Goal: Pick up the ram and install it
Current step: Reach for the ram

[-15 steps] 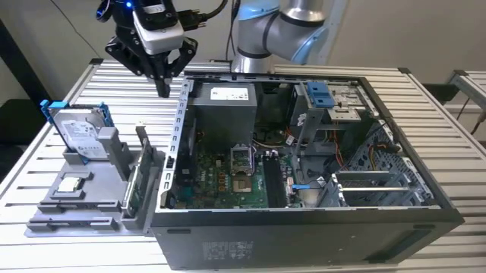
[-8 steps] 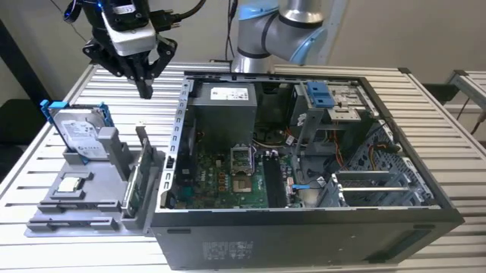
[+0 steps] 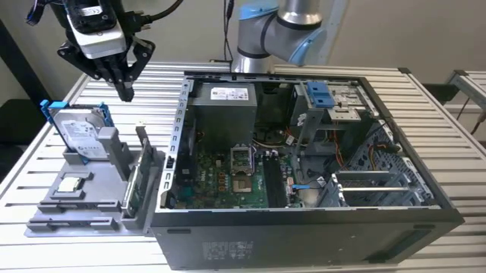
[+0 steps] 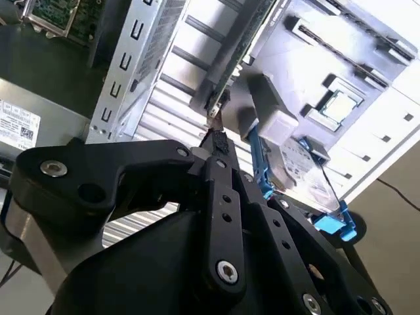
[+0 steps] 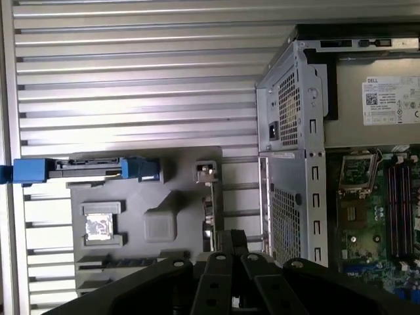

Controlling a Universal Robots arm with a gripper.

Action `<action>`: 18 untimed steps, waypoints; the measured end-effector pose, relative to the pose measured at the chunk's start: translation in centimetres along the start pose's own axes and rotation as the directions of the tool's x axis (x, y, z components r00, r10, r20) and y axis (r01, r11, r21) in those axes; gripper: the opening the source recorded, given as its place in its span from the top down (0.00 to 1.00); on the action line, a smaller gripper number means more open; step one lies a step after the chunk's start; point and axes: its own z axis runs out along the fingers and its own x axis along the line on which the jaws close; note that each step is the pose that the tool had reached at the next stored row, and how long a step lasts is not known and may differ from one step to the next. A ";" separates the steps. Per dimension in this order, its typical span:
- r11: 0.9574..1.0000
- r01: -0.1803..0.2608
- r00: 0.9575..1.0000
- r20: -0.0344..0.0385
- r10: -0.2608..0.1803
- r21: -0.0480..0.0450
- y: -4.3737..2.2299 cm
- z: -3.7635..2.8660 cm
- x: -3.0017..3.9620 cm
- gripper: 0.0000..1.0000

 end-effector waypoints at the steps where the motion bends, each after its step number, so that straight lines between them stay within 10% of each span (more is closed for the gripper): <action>1: 1.000 0.000 1.000 0.001 0.000 0.000 -0.15 -0.02 0.35 0.89; 18: 1.000 0.003 1.000 0.002 -0.003 -0.001 -2.32 -0.17 4.78 0.89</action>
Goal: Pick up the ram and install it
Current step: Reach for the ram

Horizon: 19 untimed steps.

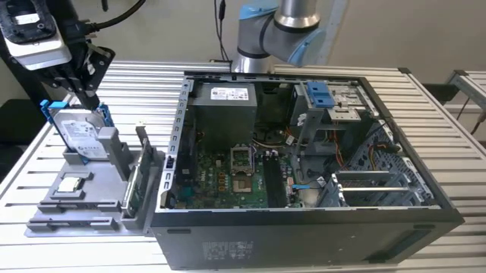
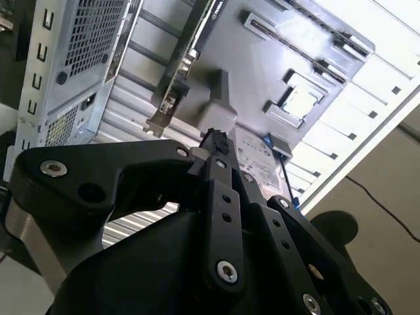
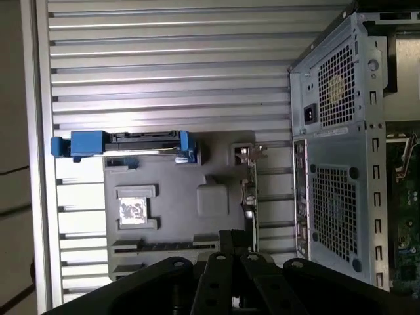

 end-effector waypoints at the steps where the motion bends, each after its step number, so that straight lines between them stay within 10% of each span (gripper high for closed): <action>1: 1.000 0.000 1.000 0.000 0.000 0.000 -0.07 -0.01 0.12 0.89; 11: 1.000 0.002 1.000 0.000 -0.002 0.000 -1.06 -0.06 1.29 0.89; 19: 1.000 0.002 1.000 -0.005 -0.002 0.000 -3.82 0.22 1.61 0.89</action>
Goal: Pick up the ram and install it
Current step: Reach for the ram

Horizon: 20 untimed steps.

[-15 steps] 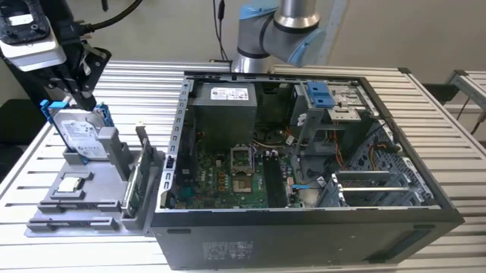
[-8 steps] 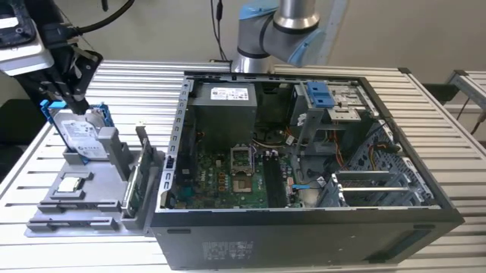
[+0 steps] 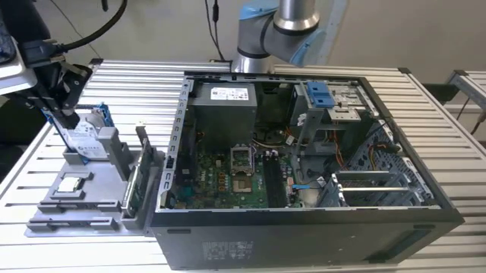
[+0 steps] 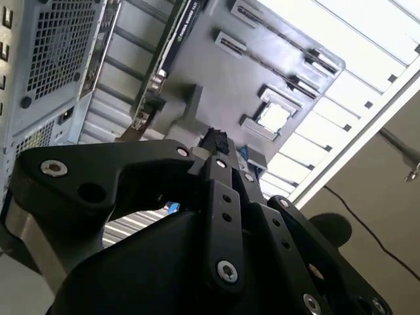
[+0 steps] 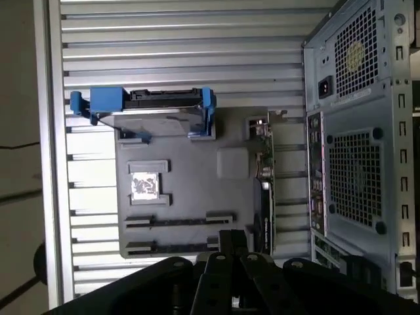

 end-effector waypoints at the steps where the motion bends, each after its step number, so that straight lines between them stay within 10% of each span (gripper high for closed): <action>1: 1.000 0.000 1.000 -0.005 0.000 0.000 -0.25 0.03 0.02 0.89; 7: 1.000 -0.002 0.999 -0.044 0.002 0.013 -0.84 0.22 0.25 0.89; 20: 1.000 -0.002 0.999 -0.051 0.003 0.013 -3.20 1.31 2.80 0.89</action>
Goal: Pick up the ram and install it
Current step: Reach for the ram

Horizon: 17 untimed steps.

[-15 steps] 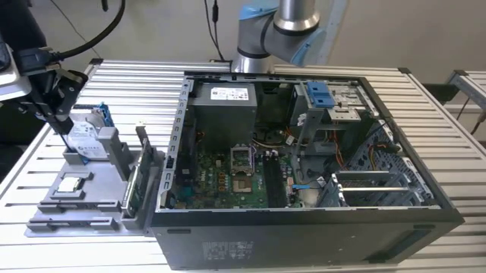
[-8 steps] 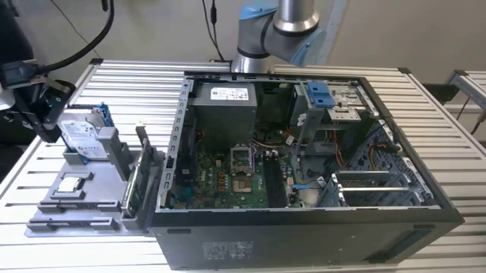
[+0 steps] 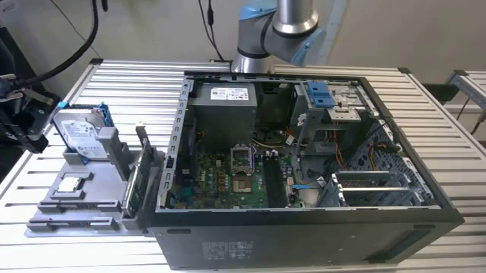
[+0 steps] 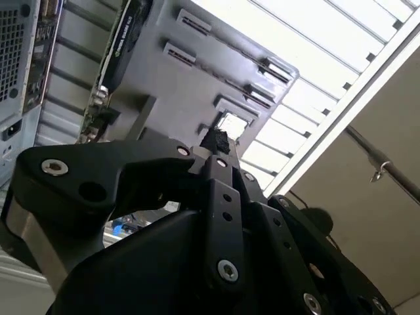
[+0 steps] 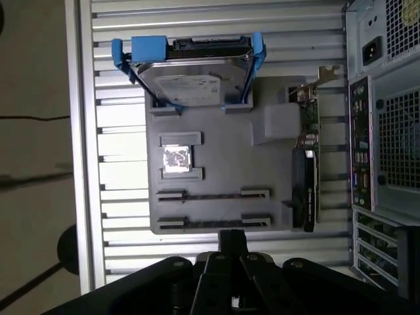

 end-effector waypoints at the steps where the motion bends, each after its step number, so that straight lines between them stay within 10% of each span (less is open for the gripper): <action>1: 1.000 0.000 1.000 0.000 0.000 0.000 -0.21 0.07 0.11 0.89; 17: 1.000 0.022 1.000 0.001 -0.022 0.000 -1.62 0.65 0.41 0.89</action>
